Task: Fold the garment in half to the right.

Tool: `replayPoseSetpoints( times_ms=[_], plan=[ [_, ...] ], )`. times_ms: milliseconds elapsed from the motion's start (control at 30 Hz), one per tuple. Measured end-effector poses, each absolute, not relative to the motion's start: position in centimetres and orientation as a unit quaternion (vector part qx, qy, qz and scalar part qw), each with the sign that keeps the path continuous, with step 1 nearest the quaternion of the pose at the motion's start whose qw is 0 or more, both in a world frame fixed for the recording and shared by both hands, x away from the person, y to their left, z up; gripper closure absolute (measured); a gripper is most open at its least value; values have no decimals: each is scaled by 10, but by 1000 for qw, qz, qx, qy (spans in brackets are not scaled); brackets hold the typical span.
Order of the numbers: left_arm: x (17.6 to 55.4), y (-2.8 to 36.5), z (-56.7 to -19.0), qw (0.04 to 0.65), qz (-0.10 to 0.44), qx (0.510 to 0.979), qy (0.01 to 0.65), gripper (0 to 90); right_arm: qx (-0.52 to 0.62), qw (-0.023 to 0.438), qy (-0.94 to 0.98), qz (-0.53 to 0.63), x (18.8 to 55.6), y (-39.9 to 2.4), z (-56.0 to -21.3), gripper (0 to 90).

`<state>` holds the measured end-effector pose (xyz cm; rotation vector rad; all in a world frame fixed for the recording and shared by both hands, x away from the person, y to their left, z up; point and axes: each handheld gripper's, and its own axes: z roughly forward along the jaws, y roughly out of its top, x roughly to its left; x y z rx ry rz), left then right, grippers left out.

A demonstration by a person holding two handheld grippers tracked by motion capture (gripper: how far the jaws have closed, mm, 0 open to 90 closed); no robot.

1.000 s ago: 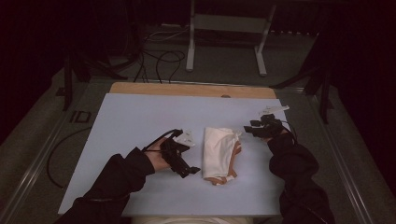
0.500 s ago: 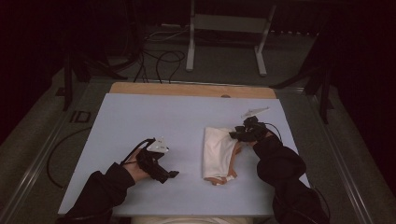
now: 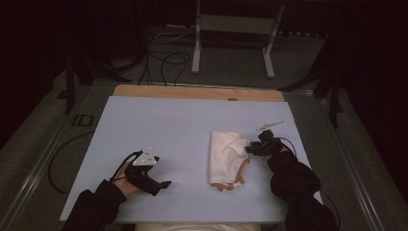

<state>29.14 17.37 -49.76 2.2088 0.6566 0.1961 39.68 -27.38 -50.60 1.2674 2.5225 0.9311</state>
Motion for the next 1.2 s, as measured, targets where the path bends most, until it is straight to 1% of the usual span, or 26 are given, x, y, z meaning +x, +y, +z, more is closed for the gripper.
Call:
replayPoseSetpoints(
  times_ms=[100,267,333,467,567,633,667,700,767,800,833,867,900,933,967,1000,1033,1200],
  plan=[
    [290,179,-498,407,82,870,266,2,421,85,849,308,398,-272,-508,581],
    [288,184,-501,403,89,870,270,2,429,95,837,325,401,-277,-497,551],
    [289,186,-502,406,88,867,274,2,433,98,829,341,404,-279,-492,517],
    [289,186,-503,409,87,865,277,2,437,89,822,353,409,-277,-492,454],
    [289,187,-504,409,85,865,278,2,442,72,823,348,414,-275,-502,441],
    [290,188,-504,408,84,866,277,2,446,65,825,342,415,-274,-509,492],
    [290,188,-504,409,84,865,277,2,444,65,827,339,415,-275,-511,531],
    [290,188,-504,412,84,863,279,2,443,66,828,338,415,-274,-512,606],
    [290,188,-504,416,83,861,281,2,439,64,829,340,415,-274,-513,721],
    [290,189,-504,418,84,860,281,2,436,63,831,340,414,-273,-512,762],
    [290,189,-504,418,84,860,281,2,436,63,831,340,414,-273,-512,762],
    [290,189,-504,419,85,859,281,2,431,65,834,339,414,-272,-512,819],
    [290,189,-503,423,85,857,283,2,422,81,838,335,414,-268,-507,871],
    [290,189,-503,423,85,857,283,2,422,81,838,335,414,-268,-507,871],
    [290,190,-503,425,88,855,284,2,415,98,839,338,414,-265,-501,879],
    [290,190,-503,425,88,855,284,2,415,98,839,338,414,-265,-501,879],
    [291,191,-502,427,89,853,285,2,409,113,840,339,414,-261,-493,881],
    [291,192,-502,433,90,849,290,2,395,127,840,349,417,-254,-478,881]
  ],
)
